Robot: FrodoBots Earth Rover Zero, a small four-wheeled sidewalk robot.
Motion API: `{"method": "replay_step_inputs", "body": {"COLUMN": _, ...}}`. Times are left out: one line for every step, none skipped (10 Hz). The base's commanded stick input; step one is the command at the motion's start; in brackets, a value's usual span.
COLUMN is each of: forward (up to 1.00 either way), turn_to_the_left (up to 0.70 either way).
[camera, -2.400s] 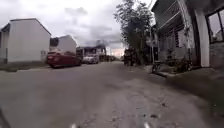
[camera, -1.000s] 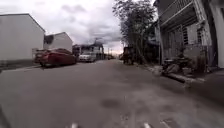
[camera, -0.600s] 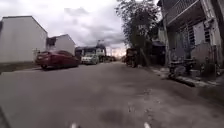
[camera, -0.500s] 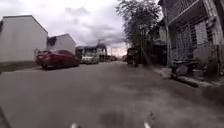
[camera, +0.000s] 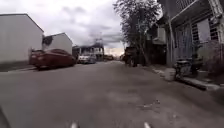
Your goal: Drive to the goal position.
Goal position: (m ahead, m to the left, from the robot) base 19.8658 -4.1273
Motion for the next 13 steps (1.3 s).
{"method": "replay_step_inputs", "body": {"forward": 0.70, "turn_to_the_left": 0.13}}
{"method": "replay_step_inputs", "body": {"forward": 0.70, "turn_to_the_left": 0.07}}
{"method": "replay_step_inputs", "body": {"forward": 0.70, "turn_to_the_left": 0.00}}
{"method": "replay_step_inputs", "body": {"forward": 0.70, "turn_to_the_left": 0.00}}
{"method": "replay_step_inputs", "body": {"forward": 0.70, "turn_to_the_left": 0.02}}
{"method": "replay_step_inputs", "body": {"forward": 0.70, "turn_to_the_left": 0.03}}
{"method": "replay_step_inputs", "body": {"forward": 0.70, "turn_to_the_left": 0.02}}
{"method": "replay_step_inputs", "body": {"forward": 0.70, "turn_to_the_left": 0.03}}
{"method": "replay_step_inputs", "body": {"forward": 0.70, "turn_to_the_left": 0.01}}
{"method": "replay_step_inputs", "body": {"forward": 0.70, "turn_to_the_left": 0.02}}
{"method": "replay_step_inputs", "body": {"forward": 0.70, "turn_to_the_left": 0.00}}
{"method": "replay_step_inputs", "body": {"forward": 0.70, "turn_to_the_left": 0.00}}
{"method": "replay_step_inputs", "body": {"forward": 0.70, "turn_to_the_left": 0.00}}
